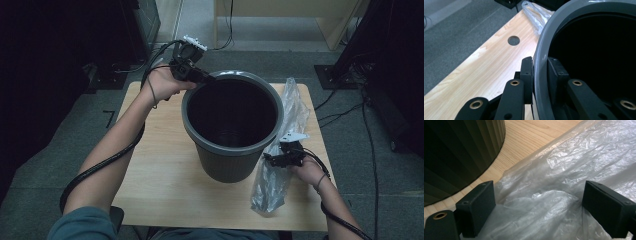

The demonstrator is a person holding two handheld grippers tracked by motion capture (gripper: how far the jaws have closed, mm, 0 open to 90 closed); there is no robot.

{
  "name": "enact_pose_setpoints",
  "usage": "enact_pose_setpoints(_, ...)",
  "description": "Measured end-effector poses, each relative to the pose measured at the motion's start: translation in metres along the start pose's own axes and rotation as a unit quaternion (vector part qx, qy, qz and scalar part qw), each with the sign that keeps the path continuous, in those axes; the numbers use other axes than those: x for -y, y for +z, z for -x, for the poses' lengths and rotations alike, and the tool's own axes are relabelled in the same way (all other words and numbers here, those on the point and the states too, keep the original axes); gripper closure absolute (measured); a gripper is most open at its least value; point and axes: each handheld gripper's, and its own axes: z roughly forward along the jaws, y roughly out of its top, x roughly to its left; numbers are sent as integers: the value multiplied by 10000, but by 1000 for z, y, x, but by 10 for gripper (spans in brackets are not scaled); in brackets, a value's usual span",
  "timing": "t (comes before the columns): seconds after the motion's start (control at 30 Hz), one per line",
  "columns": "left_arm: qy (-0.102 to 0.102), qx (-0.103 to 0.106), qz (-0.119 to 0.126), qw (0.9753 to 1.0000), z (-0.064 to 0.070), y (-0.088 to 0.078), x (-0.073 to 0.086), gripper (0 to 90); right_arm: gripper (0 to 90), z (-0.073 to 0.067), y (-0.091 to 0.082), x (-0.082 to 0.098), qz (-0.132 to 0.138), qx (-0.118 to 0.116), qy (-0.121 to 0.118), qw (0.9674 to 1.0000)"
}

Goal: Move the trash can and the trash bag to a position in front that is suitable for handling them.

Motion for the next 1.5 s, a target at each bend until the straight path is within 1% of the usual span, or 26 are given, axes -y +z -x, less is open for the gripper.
enact_pose_setpoints(0.1,46,-18,40,10000,0,1,1,746,113,0,0,0,-2,-1,-1,10000)
enact_pose_setpoints(0.13,120,-17,109,9999,0,1,2,737,113,0,0,0,0,-1,0,10000)
enact_pose_setpoints(0.17,140,-2,118,9998,1,1,2,721,114,0,0,0,0,-3,-1,10000)
enact_pose_setpoints(0.3,175,15,121,9998,1,2,2,721,113,0,0,0,-1,-3,0,10000)
enact_pose_setpoints(0.33,182,23,200,9996,0,1,2,717,113,0,0,0,1,0,-1,10000)
enact_pose_setpoints(0.37,153,67,254,9995,0,0,3,716,113,0,0,0,0,-3,0,10000)
enact_pose_setpoints(0.43,125,107,238,9996,-2,0,3,716,113,0,0,0,1,0,0,10000)
enact_pose_setpoints(0.5,106,121,252,9996,-2,-1,4,718,113,0,0,0,0,-1,2,10000)
enact_pose_setpoints(0.63,42,87,341,9994,-2,-5,3,764,114,0,0,0,-1,-3,-1,10000)
enact_pose_setpoints(0.7,-38,134,406,9991,-3,-11,1,773,114,0,0,0,0,-3,0,10000)
enact_pose_setpoints(0.8,-144,200,323,9992,-4,-17,-1,780,113,0,0,0,0,-1,1,10000)
enact_pose_setpoints(0.83,-216,247,320,9989,-5,-19,-1,782,113,0,0,0,1,0,1,10000)
enact_pose_setpoints(0.87,-319,337,357,9983,-7,-23,-2,783,114,0,0,0,0,0,1,10000)
enact_pose_setpoints(0.9,-371,372,354,9980,-7,-24,-2,785,113,0,0,0,0,0,1,10000)
enact_pose_setpoints(0.93,-361,359,319,9982,-8,-26,-1,785,113,0,0,0,0,-2,0,10000)
enact_pose_setpoints(1.0,-417,335,211,9983,-8,-27,0,791,114,0,0,0,-1,-2,0,10000)
enact_pose_setpoints(1.03,-469,366,215,9980,-9,-28,2,792,113,0,0,0,2,1,1,10000)
enact_pose_setpoints(1.07,-469,366,215,9980,-9,-28,2,793,113,0,0,0,2,1,1,10000)
enact_pose_setpoints(1.13,-719,549,271,9955,-14,-31,5,794,113,0,0,0,2,0,0,10000)
enact_pose_setpoints(1.2,-853,598,213,9943,-15,-30,8,795,113,0,0,0,2,2,1,10000)
enact_pose_setpoints(1.23,-879,606,151,9942,-15,-28,9,796,113,0,0,0,2,-1,0,10000)
enact_pose_setpoints(1.3,-911,679,104,9935,-15,-25,10,797,113,0,0,0,3,1,0,10000)
enact_pose_setpoints(1.37,-939,737,134,9928,-14,-24,11,797,114,0,0,0,2,-2,-6,10000)
enact_pose_setpoints(1.47,-960,796,163,9921,-15,-25,12,796,114,0,0,0,-4,-4,0,10000)
enact_pose_setpoints(1.5,-1025,860,223,9908,-16,-26,12,795,113,0,0,0,-2,-2,0,10000)
